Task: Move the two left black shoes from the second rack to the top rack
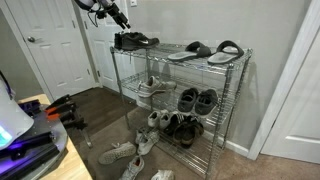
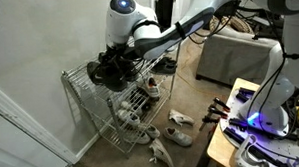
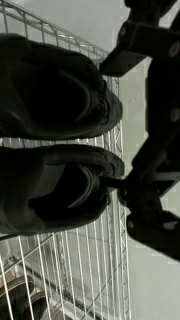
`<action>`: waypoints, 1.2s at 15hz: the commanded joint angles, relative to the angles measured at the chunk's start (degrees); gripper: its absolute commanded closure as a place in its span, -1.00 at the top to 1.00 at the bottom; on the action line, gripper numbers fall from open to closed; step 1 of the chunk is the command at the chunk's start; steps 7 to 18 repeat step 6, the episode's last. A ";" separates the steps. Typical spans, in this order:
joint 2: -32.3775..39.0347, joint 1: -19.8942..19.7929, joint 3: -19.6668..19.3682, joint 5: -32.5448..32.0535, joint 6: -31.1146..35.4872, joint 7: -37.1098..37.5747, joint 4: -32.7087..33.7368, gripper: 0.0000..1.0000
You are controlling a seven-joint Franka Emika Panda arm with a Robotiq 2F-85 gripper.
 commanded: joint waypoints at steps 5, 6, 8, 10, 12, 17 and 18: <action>-0.04 -0.83 1.64 -1.93 -0.89 1.94 0.33 1.00; 0.01 -0.86 1.63 -1.92 -0.89 1.94 0.33 1.00; 0.01 -0.86 1.63 -1.92 -0.89 1.94 0.33 1.00; 0.01 -0.86 1.63 -1.92 -0.89 1.94 0.33 1.00; 0.01 -0.86 1.63 -1.92 -0.89 1.94 0.33 1.00; 0.01 -0.86 1.63 -1.92 -0.89 1.94 0.33 1.00; 0.01 -0.86 1.63 -1.92 -0.89 1.94 0.33 1.00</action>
